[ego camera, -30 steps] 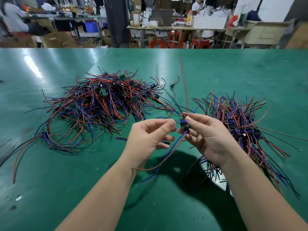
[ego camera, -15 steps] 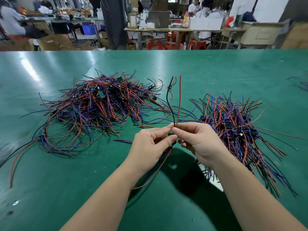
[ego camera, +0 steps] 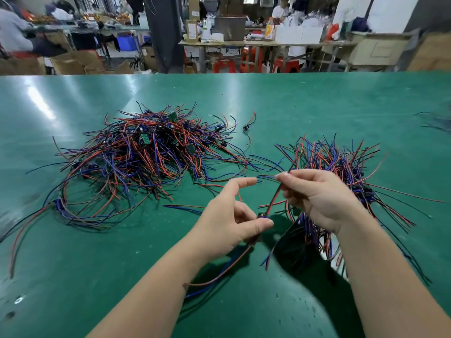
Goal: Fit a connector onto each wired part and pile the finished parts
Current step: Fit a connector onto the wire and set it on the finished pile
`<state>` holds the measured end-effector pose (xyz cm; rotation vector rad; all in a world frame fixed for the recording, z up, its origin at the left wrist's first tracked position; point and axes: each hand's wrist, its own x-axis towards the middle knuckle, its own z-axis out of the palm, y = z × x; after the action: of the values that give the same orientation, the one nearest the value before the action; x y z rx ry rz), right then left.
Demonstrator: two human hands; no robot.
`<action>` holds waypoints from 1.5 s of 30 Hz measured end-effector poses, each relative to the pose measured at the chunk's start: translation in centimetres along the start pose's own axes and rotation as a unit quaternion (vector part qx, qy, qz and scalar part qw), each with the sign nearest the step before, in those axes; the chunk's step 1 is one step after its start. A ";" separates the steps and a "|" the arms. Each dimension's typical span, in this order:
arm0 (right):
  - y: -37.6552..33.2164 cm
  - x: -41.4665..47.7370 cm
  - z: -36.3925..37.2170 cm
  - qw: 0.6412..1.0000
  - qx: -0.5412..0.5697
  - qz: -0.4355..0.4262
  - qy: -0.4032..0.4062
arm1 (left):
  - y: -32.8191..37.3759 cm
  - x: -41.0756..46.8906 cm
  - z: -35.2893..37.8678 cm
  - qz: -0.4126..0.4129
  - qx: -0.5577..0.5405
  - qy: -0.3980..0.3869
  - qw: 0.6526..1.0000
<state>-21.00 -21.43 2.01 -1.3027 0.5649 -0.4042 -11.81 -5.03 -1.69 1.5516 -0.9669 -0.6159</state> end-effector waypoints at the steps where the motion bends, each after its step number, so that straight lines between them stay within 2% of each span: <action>1: -0.3 0.1 -0.5 0.999 0.019 -0.016 0.026 | 0.0 0.0 0.2 -0.008 -0.005 -0.015 1.000; 4: -0.4 0.5 -1.3 0.994 0.067 -0.050 0.076 | 0.2 -0.1 0.9 -0.022 -0.005 -0.056 0.998; 10: -0.2 0.7 -1.7 0.985 0.136 -0.054 0.095 | -0.1 -0.2 0.9 -0.038 0.015 -0.074 0.996; 18: -0.1 0.9 -1.6 0.984 0.103 -0.086 0.116 | -0.1 -0.4 1.1 -0.046 -0.017 -0.089 0.995; 24: -0.4 0.7 -1.8 0.975 0.126 -0.080 0.165 | 0.2 -0.4 1.1 -0.050 -0.031 -0.098 0.993; 30: 0.1 1.0 -1.7 0.977 0.044 -0.098 0.183 | 0.5 -0.5 1.1 -0.046 -0.010 -0.110 0.993; 33: -0.1 1.1 -2.0 0.974 0.075 -0.078 0.199 | 0.7 -0.7 1.1 -0.045 -0.016 -0.116 0.992; 36: -0.8 1.1 -2.5 0.979 0.115 -0.036 0.166 | 1.2 -0.9 1.0 -0.041 -0.110 -0.112 0.987; 39: -0.7 0.9 -2.1 0.992 0.067 -0.012 0.105 | 1.9 -0.5 0.5 -0.039 -0.249 -0.074 0.965; 42: 0.4 0.4 -0.9 0.999 -0.026 -0.028 -0.023 | 2.3 -0.2 0.0 -0.041 -0.373 -0.027 0.926; 45: 1.3 -0.2 0.7 0.986 -0.062 -0.078 -0.135 | 2.5 -0.1 -0.1 -0.062 -0.405 0.037 0.911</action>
<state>-20.75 -20.46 0.86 -1.4998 0.2638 -0.3174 -12.38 -4.95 0.73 0.8772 -0.4465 -0.8976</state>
